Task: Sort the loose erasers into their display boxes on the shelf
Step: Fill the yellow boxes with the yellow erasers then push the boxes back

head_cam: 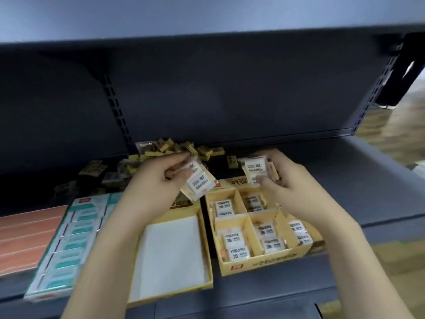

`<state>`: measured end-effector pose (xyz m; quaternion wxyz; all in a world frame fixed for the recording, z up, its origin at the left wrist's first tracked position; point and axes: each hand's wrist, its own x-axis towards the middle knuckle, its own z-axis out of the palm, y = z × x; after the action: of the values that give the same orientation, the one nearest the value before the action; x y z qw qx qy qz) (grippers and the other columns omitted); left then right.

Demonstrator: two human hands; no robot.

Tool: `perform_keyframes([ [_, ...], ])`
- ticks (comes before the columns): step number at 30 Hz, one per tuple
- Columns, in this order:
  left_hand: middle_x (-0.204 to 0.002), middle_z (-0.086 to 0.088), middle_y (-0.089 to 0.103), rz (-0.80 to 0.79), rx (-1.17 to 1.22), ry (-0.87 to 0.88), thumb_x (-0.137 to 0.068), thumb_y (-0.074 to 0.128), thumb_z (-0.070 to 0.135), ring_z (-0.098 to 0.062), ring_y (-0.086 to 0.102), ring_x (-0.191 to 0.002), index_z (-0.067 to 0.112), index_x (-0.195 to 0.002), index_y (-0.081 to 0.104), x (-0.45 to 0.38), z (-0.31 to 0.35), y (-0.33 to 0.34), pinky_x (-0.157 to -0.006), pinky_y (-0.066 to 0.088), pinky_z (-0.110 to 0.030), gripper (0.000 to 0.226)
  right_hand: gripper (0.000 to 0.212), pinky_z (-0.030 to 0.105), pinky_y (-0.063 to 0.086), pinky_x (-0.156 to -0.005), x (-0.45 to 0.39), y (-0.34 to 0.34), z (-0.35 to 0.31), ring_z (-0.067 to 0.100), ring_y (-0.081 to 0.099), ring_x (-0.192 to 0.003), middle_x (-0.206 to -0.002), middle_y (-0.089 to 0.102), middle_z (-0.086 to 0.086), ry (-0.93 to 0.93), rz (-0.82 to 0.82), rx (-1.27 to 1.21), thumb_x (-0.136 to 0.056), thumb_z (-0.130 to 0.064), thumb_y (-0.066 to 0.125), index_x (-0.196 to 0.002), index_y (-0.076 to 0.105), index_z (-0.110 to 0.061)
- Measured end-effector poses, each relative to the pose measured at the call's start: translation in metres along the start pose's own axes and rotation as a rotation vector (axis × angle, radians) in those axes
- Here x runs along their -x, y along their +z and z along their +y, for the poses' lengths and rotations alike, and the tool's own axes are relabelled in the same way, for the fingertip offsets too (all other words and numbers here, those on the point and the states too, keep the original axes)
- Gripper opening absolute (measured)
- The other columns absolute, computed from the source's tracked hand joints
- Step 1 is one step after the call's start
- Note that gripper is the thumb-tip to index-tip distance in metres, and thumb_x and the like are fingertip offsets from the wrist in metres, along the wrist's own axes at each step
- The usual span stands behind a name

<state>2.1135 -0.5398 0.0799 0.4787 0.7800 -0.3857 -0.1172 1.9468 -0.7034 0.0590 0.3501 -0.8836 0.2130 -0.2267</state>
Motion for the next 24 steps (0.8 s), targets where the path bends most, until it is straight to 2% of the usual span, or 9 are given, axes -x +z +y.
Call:
perform_keyframes([
  [3,-0.106,0.013,0.067,-0.009,0.071,-0.03,-0.088,0.06,0.012,0.003,0.062,-0.091,0.021,-0.12,0.06,0.007,0.002,0.02,-0.086,0.049,-0.016,0.033,0.035,0.028,0.055,-0.075,0.008,-0.008,0.012,0.001,0.064,-0.086,-0.099,0.066,-0.014,0.028,-0.036,-0.077,-0.093,-0.019,0.052,-0.122,0.047,-0.038],
  [6,-0.092,0.019,0.069,-0.015,0.126,-0.048,-0.088,0.06,0.011,0.006,0.065,-0.084,0.032,-0.106,0.064,0.013,0.006,0.036,-0.079,0.05,-0.013,0.028,0.035,0.034,0.057,-0.077,0.01,-0.014,0.022,0.0,0.065,-0.087,-0.1,0.068,-0.015,0.038,-0.066,-0.121,-0.092,-0.017,0.054,-0.119,0.049,-0.039],
  [9,-0.089,0.018,0.07,-0.013,0.154,-0.054,-0.089,0.059,0.009,0.005,0.065,-0.083,0.04,-0.095,0.062,0.017,0.011,0.046,-0.073,0.05,-0.01,0.032,0.032,0.036,0.055,-0.083,0.008,-0.02,0.028,-0.002,0.064,-0.093,-0.102,0.067,-0.02,0.021,-0.118,-0.127,-0.092,-0.02,0.057,-0.116,0.051,-0.041],
  [13,-0.09,0.017,0.069,0.015,0.154,-0.076,-0.089,0.058,0.008,0.004,0.066,-0.082,0.039,-0.099,0.061,0.023,0.016,0.052,-0.072,0.052,-0.012,0.033,0.031,0.038,0.054,-0.085,0.005,-0.022,0.03,0.0,0.064,-0.094,-0.103,0.066,-0.022,-0.01,-0.178,-0.146,-0.09,-0.022,0.059,-0.111,0.051,-0.043],
  [16,-0.091,0.016,0.067,0.053,0.141,-0.089,-0.09,0.056,0.008,0.005,0.065,-0.082,0.034,-0.114,0.059,0.026,0.019,0.054,-0.076,0.051,-0.013,0.036,0.035,0.04,0.055,-0.084,0.004,-0.022,0.032,0.004,0.066,-0.092,-0.103,0.067,-0.021,-0.014,-0.2,-0.171,-0.089,-0.017,0.061,-0.112,0.052,-0.042],
  [18,-0.087,0.017,0.063,0.087,0.149,-0.11,-0.091,0.055,0.008,0.005,0.064,-0.081,0.041,-0.121,0.05,0.029,0.02,0.054,-0.077,0.049,-0.012,0.045,0.038,0.04,0.056,-0.082,0.004,-0.023,0.034,0.005,0.067,-0.091,-0.103,0.067,-0.019,-0.009,-0.211,-0.19,-0.087,-0.013,0.063,-0.112,0.052,-0.04],
  [21,-0.095,0.017,0.06,0.11,0.164,-0.165,-0.092,0.053,0.01,-0.003,0.065,-0.085,0.049,-0.12,0.047,0.032,0.021,0.057,-0.08,0.049,-0.015,0.048,0.038,0.04,0.056,-0.08,0.003,-0.025,0.038,0.006,0.067,-0.088,-0.101,0.068,-0.016,-0.015,-0.189,-0.197,-0.084,-0.013,0.066,-0.109,0.053,-0.04],
  [24,-0.104,0.007,0.064,0.124,0.213,-0.221,-0.091,0.054,0.009,-0.007,0.066,-0.088,0.039,-0.108,0.06,0.031,0.019,0.06,-0.084,0.053,-0.027,0.035,0.033,0.031,0.056,-0.074,0.001,-0.027,0.04,0.004,0.066,-0.08,-0.096,0.069,-0.017,-0.024,-0.17,-0.189,-0.083,-0.015,0.068,-0.104,0.055,-0.037],
])
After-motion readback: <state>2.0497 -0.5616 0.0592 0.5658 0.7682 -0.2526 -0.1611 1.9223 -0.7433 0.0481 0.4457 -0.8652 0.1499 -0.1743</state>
